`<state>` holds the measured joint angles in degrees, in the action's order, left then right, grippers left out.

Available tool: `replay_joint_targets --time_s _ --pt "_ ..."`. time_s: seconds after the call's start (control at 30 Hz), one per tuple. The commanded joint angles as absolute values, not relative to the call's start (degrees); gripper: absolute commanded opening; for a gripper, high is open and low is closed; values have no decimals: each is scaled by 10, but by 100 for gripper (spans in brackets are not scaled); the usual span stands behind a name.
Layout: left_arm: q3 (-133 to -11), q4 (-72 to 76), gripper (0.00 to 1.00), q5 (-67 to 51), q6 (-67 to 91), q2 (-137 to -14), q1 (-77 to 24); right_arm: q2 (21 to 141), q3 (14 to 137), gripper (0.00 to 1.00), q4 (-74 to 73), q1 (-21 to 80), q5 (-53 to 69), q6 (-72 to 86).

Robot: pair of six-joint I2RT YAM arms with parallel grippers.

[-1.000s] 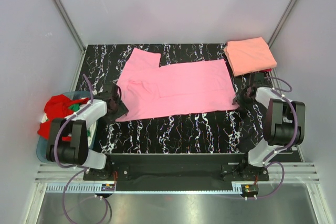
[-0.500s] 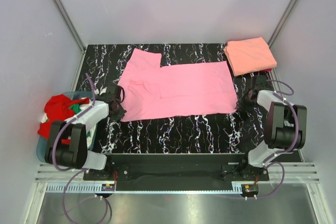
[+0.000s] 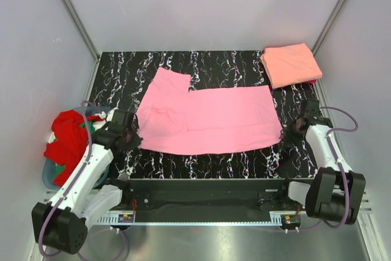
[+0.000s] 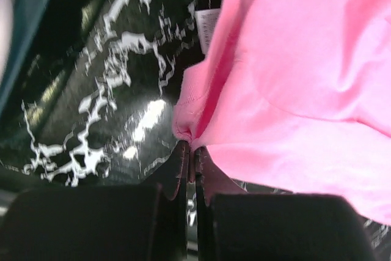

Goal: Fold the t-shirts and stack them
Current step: Fold the tshirt

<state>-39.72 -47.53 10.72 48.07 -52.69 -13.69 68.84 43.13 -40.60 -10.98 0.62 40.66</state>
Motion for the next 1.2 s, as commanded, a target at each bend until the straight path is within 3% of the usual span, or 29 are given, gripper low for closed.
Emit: replay_joint_targets --time_s 0.0,0.13,0.2,0.23,0.27,0.3,0.33,0.4,0.53,0.7,0.93,1.17 --pt "-410 -554 1 93 524 -481 -156 625 415 0 -474 -113 -15 453" --pt "-405 -620 2 89 546 -404 -163 575 411 0 -515 -113 -18 489" --pt "-416 -660 13 97 546 -368 -163 545 405 6 -533 -113 -13 502" --pt "-419 -668 24 97 542 -360 -163 536 405 17 -538 -113 -15 511" --pt "-431 -680 44 96 539 -351 -163 522 410 58 -541 -113 -26 514" --pt "-440 -685 55 98 534 -350 -163 517 412 82 -543 -113 -35 515" --pt "-453 -688 60 101 521 -352 -163 514 417 99 -552 -113 -47 516" --pt "-503 -689 70 130 507 -371 -163 512 430 100 -555 -113 -65 516" --pt "-585 -599 76 172 410 -443 -163 522 444 100 -483 -113 -41 493" --pt "-671 -392 84 142 301 -638 -153 604 470 100 -380 -113 56 425" --pt "-880 -286 79 22 258 -1013 -55 700 517 100 -322 -110 100 378" --pt "-1233 -329 78 -89 216 -1306 -30 718 555 100 -316 -74 107 356"
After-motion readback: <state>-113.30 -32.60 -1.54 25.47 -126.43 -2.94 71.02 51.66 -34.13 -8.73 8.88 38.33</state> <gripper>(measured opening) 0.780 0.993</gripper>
